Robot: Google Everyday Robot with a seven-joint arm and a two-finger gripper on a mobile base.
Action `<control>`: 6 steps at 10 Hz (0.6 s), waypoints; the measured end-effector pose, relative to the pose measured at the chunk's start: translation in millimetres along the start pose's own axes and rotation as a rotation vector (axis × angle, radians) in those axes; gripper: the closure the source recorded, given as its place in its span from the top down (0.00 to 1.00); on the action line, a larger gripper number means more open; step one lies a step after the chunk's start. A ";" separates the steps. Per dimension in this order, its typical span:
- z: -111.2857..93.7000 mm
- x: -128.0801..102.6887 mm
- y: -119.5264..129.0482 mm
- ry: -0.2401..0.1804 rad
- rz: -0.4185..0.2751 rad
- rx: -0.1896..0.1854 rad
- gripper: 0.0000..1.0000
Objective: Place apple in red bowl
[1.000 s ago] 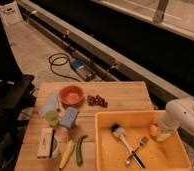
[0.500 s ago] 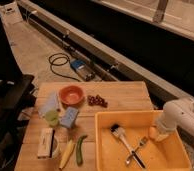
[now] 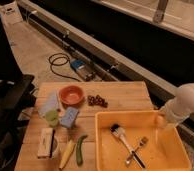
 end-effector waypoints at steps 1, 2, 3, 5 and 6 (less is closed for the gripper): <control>-13.7 -1.6 -12.7 -0.002 -0.008 0.029 0.00; -27.3 -8.5 -37.0 -0.009 -0.024 0.073 0.00; -35.0 -17.8 -60.3 -0.025 -0.032 0.111 0.00; -42.4 -43.3 -100.5 -0.086 -0.038 0.157 0.00; -44.1 -47.1 -106.8 -0.097 -0.038 0.164 0.00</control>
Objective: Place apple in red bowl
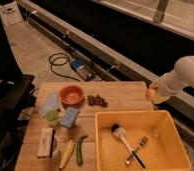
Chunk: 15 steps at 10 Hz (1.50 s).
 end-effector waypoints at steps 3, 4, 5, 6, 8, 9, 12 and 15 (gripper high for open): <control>0.0 0.1 0.3 0.000 0.000 -0.001 0.00; 0.6 0.1 0.5 -0.001 0.000 -0.002 0.00; 0.5 0.1 0.4 -0.001 0.001 -0.001 0.00; -0.7 -1.9 -1.8 -0.007 -0.009 0.012 0.00; -7.4 -17.4 -9.5 -0.025 -0.052 0.041 0.00; -10.0 -36.5 -13.9 -0.043 -0.087 0.058 0.00; -11.9 -110.5 -21.5 -0.092 -0.203 0.097 0.00; -5.5 -182.3 -27.4 -0.138 -0.319 0.107 0.00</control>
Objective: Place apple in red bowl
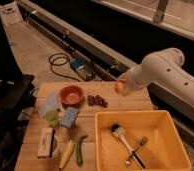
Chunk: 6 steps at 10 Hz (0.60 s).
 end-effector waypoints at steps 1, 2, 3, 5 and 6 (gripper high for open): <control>8.4 -24.6 -12.1 -0.021 -0.046 -0.001 0.00; 10.5 -32.2 -15.2 -0.029 -0.057 -0.002 0.00; 9.8 -28.5 -13.8 -0.023 -0.055 -0.002 0.00; 10.9 -30.7 -14.5 -0.025 -0.058 -0.004 0.00; 10.3 -28.7 -13.8 -0.022 -0.054 -0.008 0.00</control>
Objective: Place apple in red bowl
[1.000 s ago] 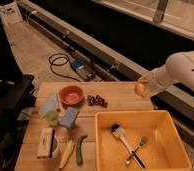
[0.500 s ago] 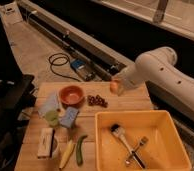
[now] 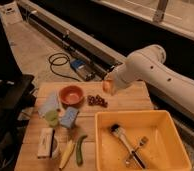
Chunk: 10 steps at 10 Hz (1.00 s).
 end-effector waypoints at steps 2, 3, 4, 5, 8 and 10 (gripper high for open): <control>20.7 2.4 -6.5 -0.010 -0.007 -0.052 0.00; 37.0 5.3 -9.2 -0.016 -0.012 -0.076 0.00; 54.0 8.5 -11.4 -0.021 -0.016 -0.099 0.00; 80.0 12.7 -19.4 -0.032 -0.022 -0.128 0.00; 126.8 17.4 -44.6 -0.067 -0.024 -0.160 0.00; 141.4 12.7 -63.0 -0.115 0.005 -0.114 0.00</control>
